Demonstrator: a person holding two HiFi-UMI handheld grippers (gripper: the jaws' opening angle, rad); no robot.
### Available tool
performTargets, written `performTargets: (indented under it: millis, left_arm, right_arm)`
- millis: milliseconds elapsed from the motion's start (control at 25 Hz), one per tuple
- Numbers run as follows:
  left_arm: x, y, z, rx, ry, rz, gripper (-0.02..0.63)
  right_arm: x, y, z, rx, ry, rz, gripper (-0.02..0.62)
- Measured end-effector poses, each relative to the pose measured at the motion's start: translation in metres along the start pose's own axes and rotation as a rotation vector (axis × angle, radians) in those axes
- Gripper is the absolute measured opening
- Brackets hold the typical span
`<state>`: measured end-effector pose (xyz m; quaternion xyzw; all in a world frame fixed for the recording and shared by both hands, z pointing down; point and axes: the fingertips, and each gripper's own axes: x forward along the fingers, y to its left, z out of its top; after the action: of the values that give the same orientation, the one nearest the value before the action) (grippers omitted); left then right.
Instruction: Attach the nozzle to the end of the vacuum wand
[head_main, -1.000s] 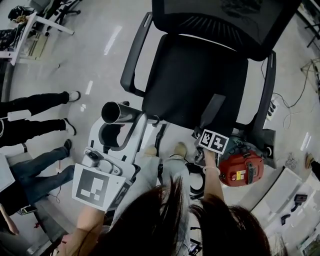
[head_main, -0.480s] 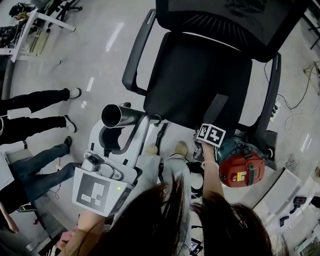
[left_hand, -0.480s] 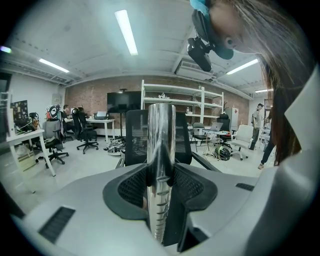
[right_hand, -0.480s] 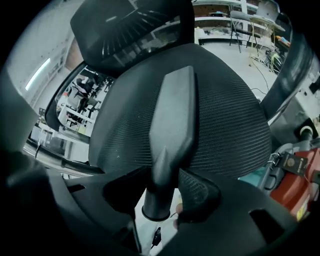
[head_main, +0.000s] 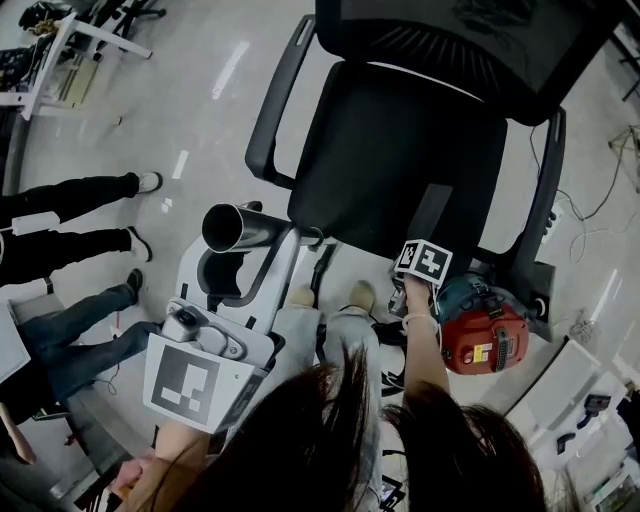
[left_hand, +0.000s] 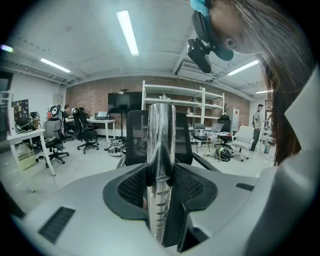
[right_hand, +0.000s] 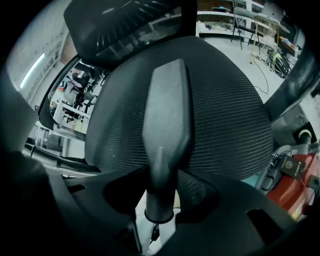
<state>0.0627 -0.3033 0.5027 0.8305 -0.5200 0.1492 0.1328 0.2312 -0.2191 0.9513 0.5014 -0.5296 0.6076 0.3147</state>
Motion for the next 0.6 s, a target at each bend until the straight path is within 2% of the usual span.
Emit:
performTargets:
  millis: [600]
  left_arm:
    - [-0.0001, 0.0008, -0.0015, -0.003, -0.001, 0.003, 0.158]
  right_arm:
    - [-0.0059, 0.0006, -0.0019, -0.024, -0.036, 0.023, 0.187]
